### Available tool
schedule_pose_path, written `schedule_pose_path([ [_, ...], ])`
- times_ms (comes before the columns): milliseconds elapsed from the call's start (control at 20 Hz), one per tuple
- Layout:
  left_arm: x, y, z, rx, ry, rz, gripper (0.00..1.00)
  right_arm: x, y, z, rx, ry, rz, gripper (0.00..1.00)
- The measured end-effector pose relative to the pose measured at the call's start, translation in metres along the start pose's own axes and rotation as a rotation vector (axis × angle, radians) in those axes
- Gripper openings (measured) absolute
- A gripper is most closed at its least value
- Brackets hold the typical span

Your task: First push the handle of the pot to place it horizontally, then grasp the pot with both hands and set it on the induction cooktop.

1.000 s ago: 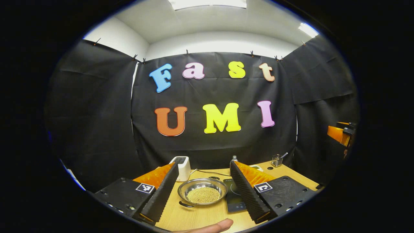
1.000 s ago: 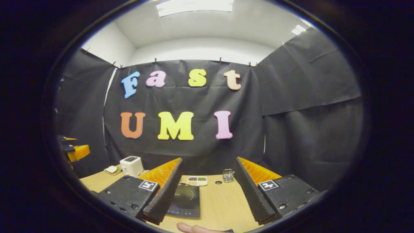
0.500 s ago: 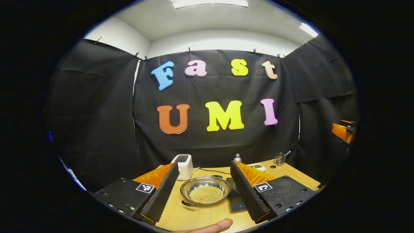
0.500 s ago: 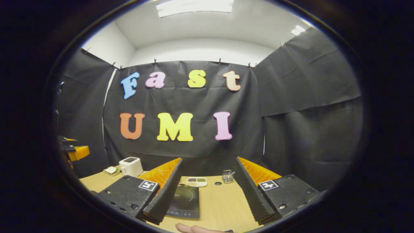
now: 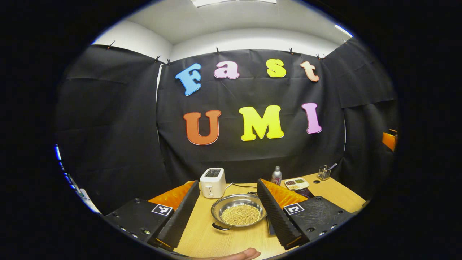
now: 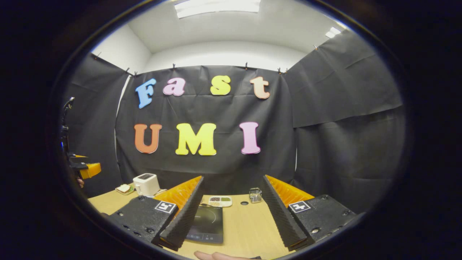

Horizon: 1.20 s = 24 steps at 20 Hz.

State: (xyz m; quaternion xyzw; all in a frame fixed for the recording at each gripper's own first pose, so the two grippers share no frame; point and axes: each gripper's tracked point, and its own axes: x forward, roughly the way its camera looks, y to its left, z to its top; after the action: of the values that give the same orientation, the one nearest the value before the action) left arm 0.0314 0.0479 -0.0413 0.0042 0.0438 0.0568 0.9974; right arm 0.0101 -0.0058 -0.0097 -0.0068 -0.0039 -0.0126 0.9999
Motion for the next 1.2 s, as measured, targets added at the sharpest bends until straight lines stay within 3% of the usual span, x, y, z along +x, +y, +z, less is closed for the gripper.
schedule_pose_path([
  [250, 0.018, -0.013, -0.048, -0.077, 0.19, -0.086, 0.85, 0.006, 0.001, -0.007, -0.003, 0.011, -0.003, 0.96],
  [350, 0.027, -0.013, -0.065, -0.084, 0.246, -0.114, 0.6, 0.008, 0.002, -0.011, -0.006, 0.019, -0.003, 0.96],
  [400, 0.037, -0.013, -0.075, -0.069, 0.275, -0.11, 0.56, 0.009, 0.001, -0.012, -0.006, 0.025, -0.008, 0.96],
  [450, 0.044, -0.006, -0.089, -0.057, 0.308, -0.096, 0.46, 0.012, 0.001, -0.016, -0.005, 0.032, -0.011, 0.96],
  [550, 0.053, -0.003, -0.122, -0.043, 0.413, -0.077, 0.02, 0.014, 0.001, -0.02, 0.0, 0.045, -0.014, 0.96],
  [650, 0.064, 0.006, -0.143, 0.025, 0.457, -0.031, 0.0, 0.017, 0.001, -0.021, -0.003, 0.049, -0.014, 0.96],
  [1200, 0.076, -0.028, -0.243, 0.037, 0.714, -0.111, 0.0, 0.031, 0.006, -0.036, -0.049, 0.057, 0.001, 0.96],
])
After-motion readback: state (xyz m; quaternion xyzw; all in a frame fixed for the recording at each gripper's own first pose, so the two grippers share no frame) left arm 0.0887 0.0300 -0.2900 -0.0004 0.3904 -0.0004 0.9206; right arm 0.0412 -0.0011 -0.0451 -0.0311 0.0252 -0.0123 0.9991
